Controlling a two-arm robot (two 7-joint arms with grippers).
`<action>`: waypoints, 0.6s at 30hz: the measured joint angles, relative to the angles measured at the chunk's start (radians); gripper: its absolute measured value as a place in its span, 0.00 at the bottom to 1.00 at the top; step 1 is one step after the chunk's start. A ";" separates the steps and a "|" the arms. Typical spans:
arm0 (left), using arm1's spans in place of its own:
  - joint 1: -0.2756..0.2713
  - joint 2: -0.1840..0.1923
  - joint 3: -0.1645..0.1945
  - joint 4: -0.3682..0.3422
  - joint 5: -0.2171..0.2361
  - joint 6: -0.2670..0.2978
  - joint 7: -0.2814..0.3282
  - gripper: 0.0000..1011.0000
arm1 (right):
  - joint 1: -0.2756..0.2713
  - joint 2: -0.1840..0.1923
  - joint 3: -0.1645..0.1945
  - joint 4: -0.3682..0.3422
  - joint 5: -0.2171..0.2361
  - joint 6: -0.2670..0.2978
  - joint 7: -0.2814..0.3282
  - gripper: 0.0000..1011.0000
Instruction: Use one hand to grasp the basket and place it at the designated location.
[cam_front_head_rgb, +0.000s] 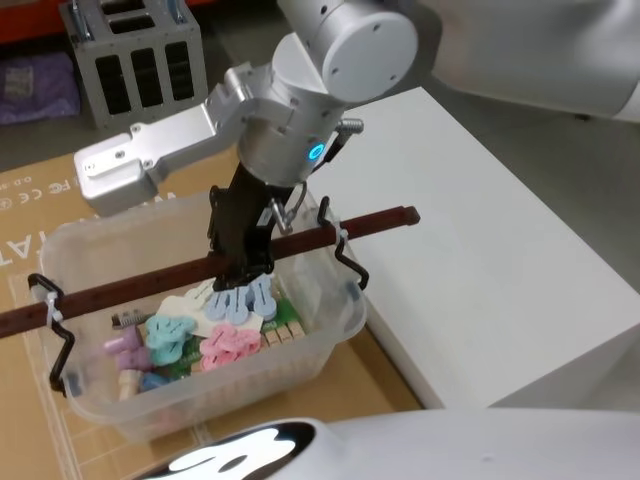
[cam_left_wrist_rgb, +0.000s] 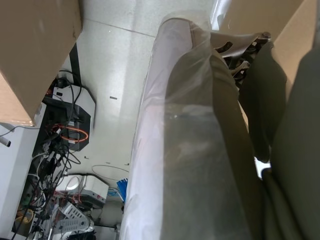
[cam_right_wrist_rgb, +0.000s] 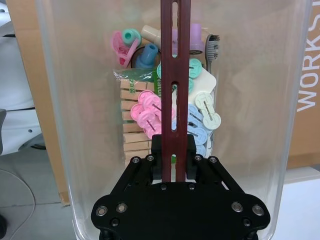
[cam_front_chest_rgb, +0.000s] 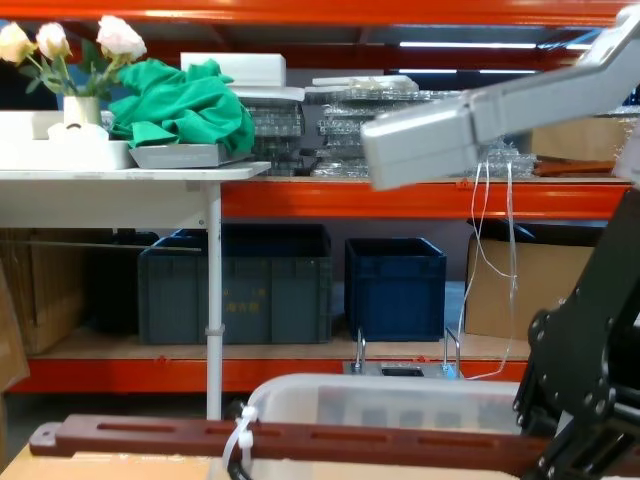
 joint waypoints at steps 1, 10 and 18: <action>0.000 0.000 0.000 0.000 0.000 0.000 0.000 0.00 | -0.001 -0.002 -0.002 0.002 -0.001 0.000 0.000 0.24; 0.000 0.000 0.000 0.000 0.000 0.000 0.000 0.00 | -0.001 -0.020 -0.028 0.021 -0.018 -0.013 0.004 0.24; 0.000 0.000 0.000 0.000 0.000 0.000 0.000 0.00 | -0.004 -0.029 -0.047 0.043 -0.031 -0.025 0.003 0.24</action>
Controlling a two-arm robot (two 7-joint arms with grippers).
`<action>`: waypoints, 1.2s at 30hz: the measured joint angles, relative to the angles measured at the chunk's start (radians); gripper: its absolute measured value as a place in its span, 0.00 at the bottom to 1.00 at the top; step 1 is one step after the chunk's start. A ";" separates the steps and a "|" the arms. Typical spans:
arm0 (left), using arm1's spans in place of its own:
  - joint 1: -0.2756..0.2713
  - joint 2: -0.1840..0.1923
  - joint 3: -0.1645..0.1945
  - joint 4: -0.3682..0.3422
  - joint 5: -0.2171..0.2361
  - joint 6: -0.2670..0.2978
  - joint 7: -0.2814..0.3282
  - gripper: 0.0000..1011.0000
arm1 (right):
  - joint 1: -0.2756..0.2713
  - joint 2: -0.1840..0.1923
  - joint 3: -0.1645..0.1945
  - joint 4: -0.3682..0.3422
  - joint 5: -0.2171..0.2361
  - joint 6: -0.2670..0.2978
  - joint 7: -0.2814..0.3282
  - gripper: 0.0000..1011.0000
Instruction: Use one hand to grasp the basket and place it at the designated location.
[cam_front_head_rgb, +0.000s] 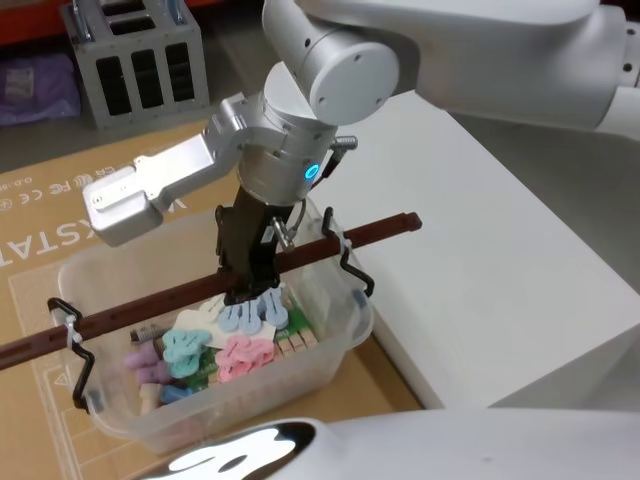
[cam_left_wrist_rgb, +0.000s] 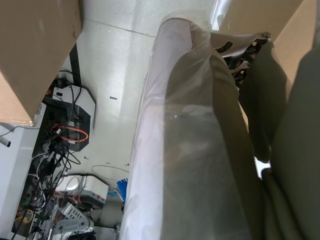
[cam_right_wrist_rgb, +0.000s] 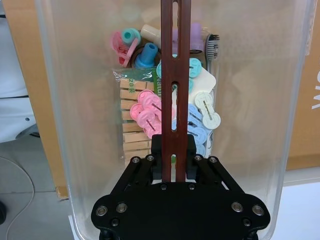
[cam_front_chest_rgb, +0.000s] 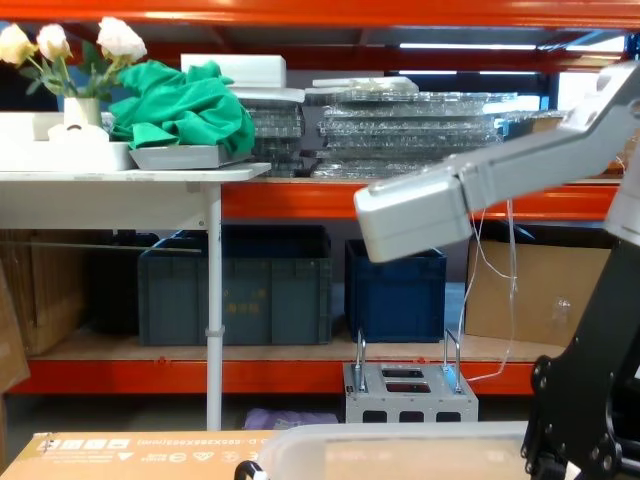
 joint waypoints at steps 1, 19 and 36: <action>0.000 0.000 0.000 0.000 0.000 0.000 0.000 0.00 | 0.000 -0.001 -0.002 0.002 -0.001 -0.001 -0.001 0.24; 0.000 0.000 0.000 0.000 0.000 0.000 0.000 0.00 | -0.003 -0.013 -0.030 0.019 -0.016 0.000 -0.002 0.30; 0.000 0.000 0.000 0.000 0.000 0.000 0.000 0.00 | 0.016 0.026 0.018 0.032 0.044 -0.016 -0.019 0.83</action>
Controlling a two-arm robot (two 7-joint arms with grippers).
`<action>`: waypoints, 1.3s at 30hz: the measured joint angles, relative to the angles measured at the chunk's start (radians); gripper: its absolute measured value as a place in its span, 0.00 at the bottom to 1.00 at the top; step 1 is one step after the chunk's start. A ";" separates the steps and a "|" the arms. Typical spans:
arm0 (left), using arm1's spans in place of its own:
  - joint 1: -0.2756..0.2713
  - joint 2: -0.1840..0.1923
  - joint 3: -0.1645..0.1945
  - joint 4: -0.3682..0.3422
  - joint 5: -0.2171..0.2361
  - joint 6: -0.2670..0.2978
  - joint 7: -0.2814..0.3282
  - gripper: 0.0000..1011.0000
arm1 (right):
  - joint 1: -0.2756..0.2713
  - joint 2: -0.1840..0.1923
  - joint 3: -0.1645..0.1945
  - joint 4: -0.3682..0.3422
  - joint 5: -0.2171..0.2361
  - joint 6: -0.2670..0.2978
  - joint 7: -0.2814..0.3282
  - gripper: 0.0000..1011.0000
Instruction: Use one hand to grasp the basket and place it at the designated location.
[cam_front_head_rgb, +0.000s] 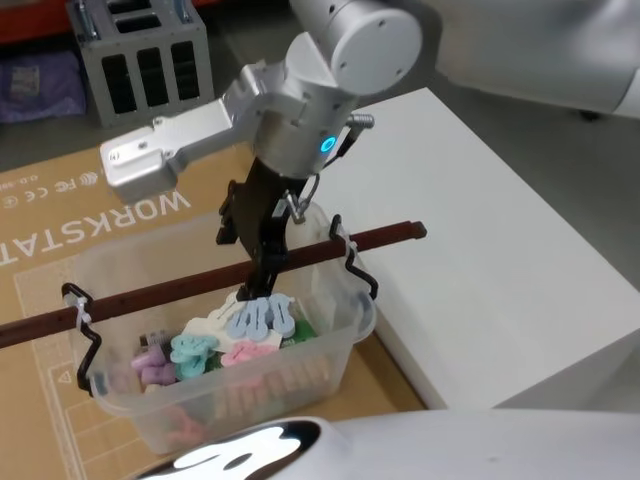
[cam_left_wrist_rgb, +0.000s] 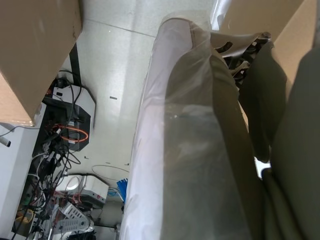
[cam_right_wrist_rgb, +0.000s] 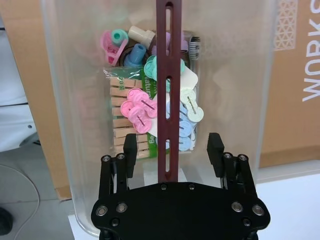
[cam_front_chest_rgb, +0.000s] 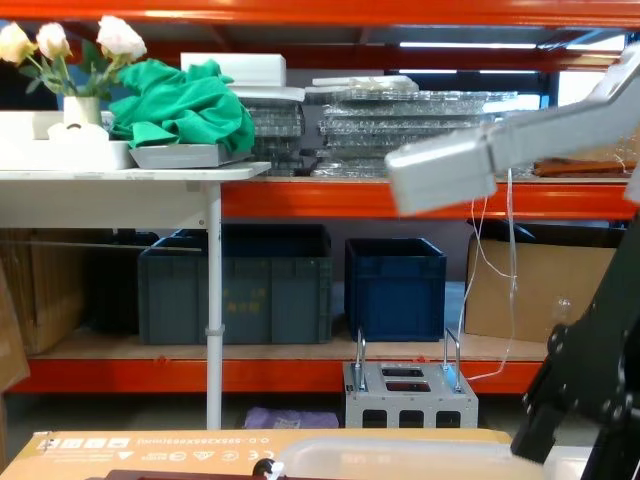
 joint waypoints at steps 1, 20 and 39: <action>0.000 0.000 0.000 0.000 0.000 0.000 0.000 0.00 | 0.001 0.008 0.008 -0.004 0.009 0.000 0.000 0.85; 0.000 0.000 0.000 0.000 0.000 0.000 0.000 0.00 | 0.038 0.180 0.141 -0.060 0.183 -0.056 0.009 0.99; 0.000 0.000 0.000 0.000 0.000 0.000 0.000 0.00 | 0.004 0.193 0.169 -0.119 0.174 -0.041 0.036 0.99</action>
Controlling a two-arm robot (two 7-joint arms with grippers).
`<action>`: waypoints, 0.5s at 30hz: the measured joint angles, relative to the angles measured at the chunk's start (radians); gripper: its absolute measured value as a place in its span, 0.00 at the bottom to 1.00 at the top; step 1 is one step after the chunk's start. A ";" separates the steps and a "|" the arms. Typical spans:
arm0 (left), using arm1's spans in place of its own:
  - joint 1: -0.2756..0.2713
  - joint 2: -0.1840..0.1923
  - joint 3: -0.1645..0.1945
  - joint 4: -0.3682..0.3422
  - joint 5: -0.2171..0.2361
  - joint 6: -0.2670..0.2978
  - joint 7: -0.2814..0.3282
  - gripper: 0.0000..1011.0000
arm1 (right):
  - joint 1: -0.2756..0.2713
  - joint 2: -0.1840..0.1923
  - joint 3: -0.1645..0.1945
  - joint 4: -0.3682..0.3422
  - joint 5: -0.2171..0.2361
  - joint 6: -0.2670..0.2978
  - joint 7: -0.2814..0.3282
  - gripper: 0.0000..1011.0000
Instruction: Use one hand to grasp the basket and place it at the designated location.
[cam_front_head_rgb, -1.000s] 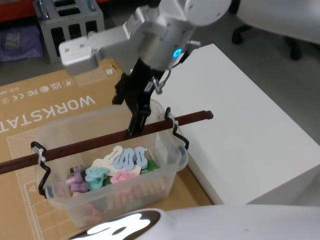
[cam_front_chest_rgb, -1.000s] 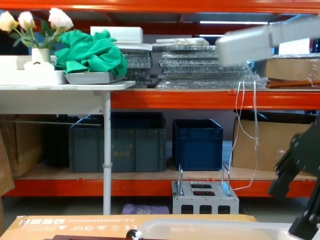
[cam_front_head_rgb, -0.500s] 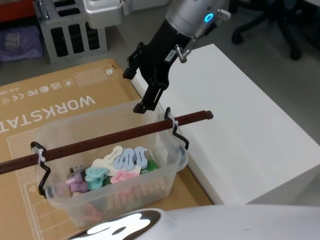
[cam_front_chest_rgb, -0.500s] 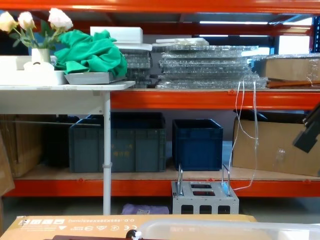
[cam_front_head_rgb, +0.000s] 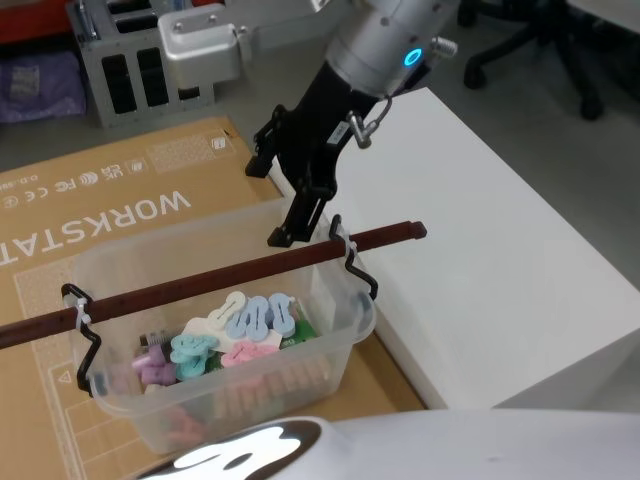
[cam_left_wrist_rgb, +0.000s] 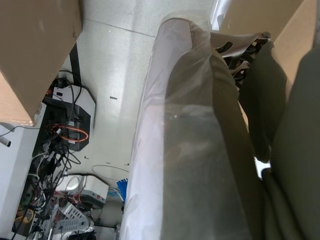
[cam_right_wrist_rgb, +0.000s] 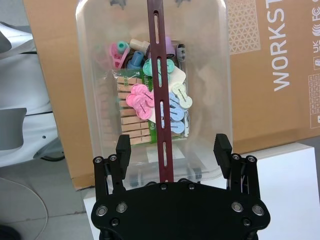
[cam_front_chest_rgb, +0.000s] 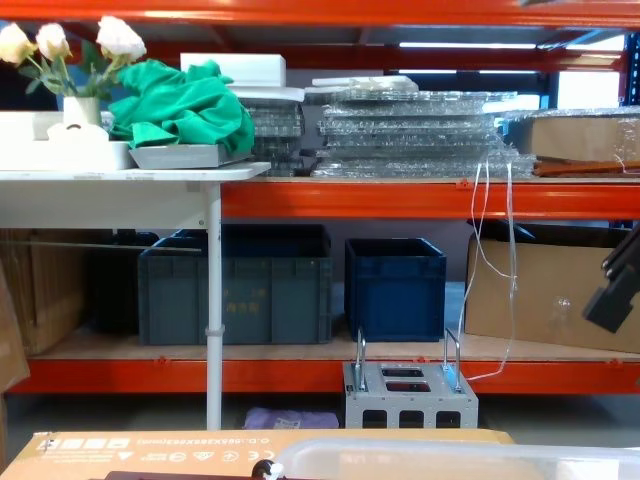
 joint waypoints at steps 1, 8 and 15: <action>0.000 0.000 0.000 0.000 0.000 0.000 0.000 0.00 | -0.004 -0.006 -0.001 0.000 -0.006 0.004 0.003 0.99; 0.000 0.000 0.000 0.000 0.000 0.000 0.000 0.00 | -0.021 -0.050 -0.010 0.016 -0.038 0.019 0.020 0.99; 0.000 0.000 0.000 0.000 0.000 0.000 0.000 0.00 | -0.032 -0.098 -0.035 0.038 -0.070 0.030 0.031 0.99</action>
